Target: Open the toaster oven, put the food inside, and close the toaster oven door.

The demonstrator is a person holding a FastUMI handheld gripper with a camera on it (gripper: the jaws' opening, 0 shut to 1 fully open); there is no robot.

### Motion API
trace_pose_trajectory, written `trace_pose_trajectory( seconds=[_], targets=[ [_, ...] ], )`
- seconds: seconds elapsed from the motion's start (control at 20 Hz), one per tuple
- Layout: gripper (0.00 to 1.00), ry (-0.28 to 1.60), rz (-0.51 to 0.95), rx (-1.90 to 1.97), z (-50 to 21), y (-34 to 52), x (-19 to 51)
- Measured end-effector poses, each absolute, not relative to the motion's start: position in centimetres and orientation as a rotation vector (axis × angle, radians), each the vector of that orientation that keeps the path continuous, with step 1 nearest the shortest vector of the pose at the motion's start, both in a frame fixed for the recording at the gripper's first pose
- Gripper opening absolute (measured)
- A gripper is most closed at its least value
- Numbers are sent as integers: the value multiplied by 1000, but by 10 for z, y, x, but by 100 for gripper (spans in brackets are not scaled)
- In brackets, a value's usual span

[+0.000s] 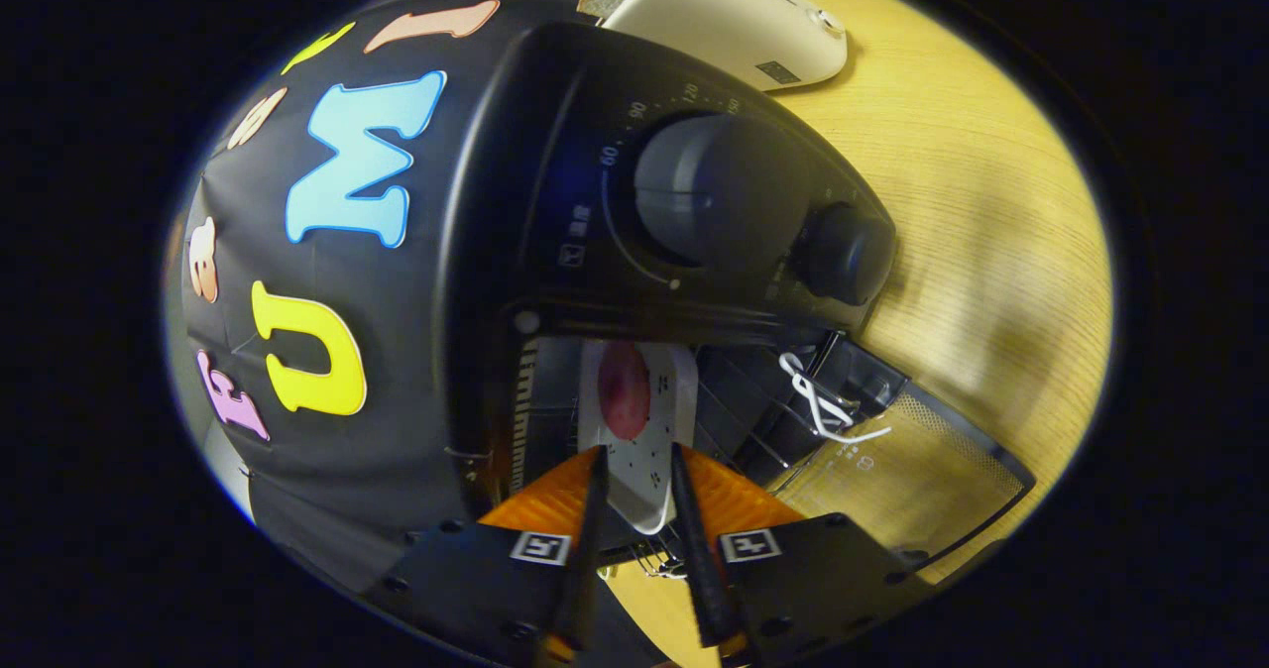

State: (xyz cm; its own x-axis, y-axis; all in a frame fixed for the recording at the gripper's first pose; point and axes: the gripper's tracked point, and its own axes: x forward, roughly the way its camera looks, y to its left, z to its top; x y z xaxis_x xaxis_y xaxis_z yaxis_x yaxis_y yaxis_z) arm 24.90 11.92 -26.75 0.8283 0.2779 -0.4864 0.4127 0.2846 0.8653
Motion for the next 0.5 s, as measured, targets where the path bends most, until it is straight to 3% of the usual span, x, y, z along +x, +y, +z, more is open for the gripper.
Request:
trace_pose_trajectory(
  seconds=[0.15,0.5],
  targets=[
    [97,644,-73,1249,-266,125,230],
    [98,691,-43,1125,-261,146,167]
  ],
)
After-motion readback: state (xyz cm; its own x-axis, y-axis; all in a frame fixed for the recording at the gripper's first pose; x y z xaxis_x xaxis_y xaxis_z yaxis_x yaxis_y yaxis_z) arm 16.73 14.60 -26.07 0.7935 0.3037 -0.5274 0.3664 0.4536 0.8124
